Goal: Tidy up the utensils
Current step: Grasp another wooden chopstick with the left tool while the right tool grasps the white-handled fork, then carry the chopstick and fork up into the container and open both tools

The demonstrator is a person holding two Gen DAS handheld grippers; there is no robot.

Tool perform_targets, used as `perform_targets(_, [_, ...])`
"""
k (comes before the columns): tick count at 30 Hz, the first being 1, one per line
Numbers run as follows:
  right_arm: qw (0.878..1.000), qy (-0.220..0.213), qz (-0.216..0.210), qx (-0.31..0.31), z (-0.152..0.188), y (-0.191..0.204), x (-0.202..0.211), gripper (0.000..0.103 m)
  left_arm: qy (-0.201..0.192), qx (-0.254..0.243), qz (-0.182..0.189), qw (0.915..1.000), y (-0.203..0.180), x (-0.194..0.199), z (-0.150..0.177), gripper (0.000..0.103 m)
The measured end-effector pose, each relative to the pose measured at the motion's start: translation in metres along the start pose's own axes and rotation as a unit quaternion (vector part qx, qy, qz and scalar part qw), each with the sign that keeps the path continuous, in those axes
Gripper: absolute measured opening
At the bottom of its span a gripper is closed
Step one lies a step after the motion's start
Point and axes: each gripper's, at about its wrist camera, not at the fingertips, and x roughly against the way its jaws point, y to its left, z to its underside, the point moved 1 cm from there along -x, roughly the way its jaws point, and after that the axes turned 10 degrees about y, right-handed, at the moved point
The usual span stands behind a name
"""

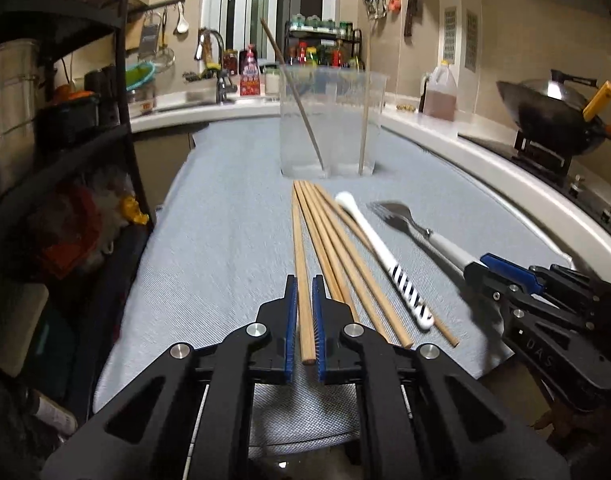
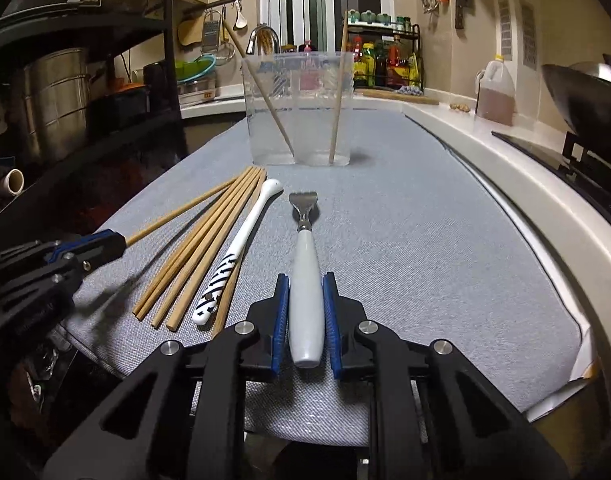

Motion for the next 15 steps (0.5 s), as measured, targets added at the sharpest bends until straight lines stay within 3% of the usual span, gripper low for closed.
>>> perform_targets(15, [0.997, -0.075, 0.001, -0.017, -0.041, -0.012, 0.061, 0.018, -0.075, -0.017, 0.027, 0.9966, -0.004, 0.058, -0.036, 0.006])
